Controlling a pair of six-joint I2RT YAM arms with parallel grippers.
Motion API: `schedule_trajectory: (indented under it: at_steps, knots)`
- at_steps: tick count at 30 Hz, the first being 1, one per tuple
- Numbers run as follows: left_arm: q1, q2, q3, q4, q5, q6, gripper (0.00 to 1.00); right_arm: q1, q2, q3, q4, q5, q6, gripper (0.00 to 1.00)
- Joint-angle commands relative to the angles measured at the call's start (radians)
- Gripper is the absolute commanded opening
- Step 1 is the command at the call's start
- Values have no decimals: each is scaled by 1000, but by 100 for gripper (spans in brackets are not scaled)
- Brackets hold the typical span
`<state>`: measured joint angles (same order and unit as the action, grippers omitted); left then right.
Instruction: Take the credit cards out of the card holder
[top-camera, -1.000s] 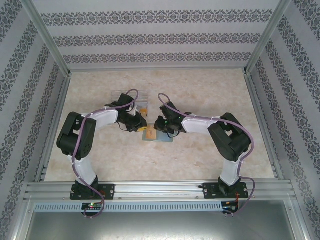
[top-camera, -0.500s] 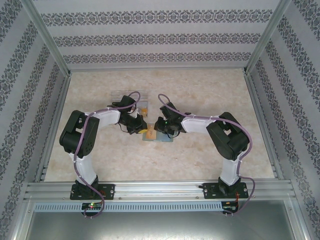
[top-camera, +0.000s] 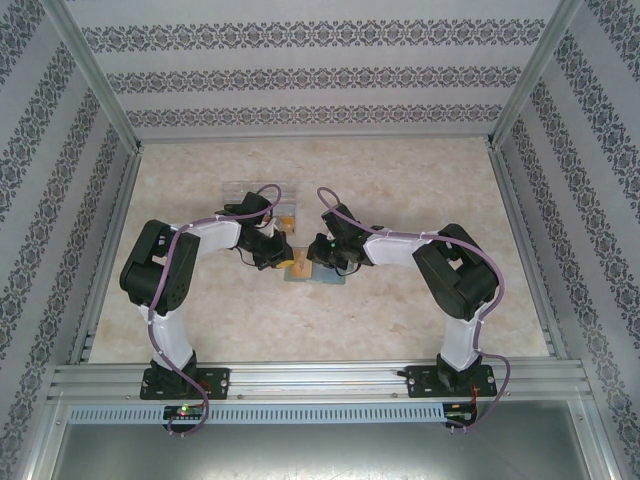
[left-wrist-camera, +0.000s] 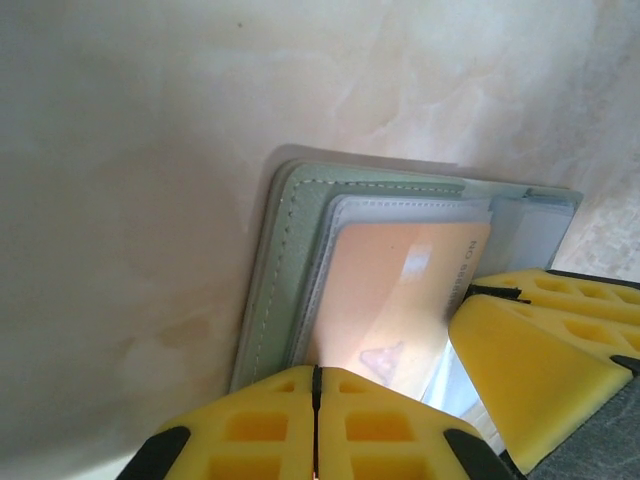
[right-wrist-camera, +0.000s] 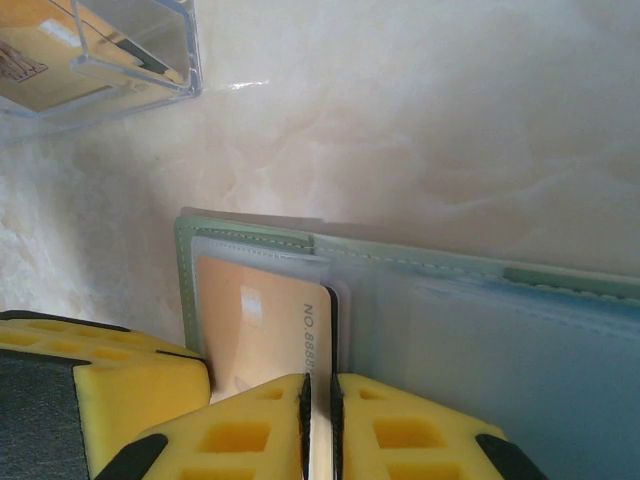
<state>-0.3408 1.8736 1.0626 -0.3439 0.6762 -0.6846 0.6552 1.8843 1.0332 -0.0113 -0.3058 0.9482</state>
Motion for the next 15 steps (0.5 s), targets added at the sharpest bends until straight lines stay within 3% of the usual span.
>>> schedule_trajectory:
  at_steps: [1,15]
  knots:
    - [-12,24,-45,-49,-75,15,7,-9,-12,-34,12,-39,17,17]
    - [-13,31,-70,-33,-89,1,5,-16,-57,-79,62,-79,62,15]
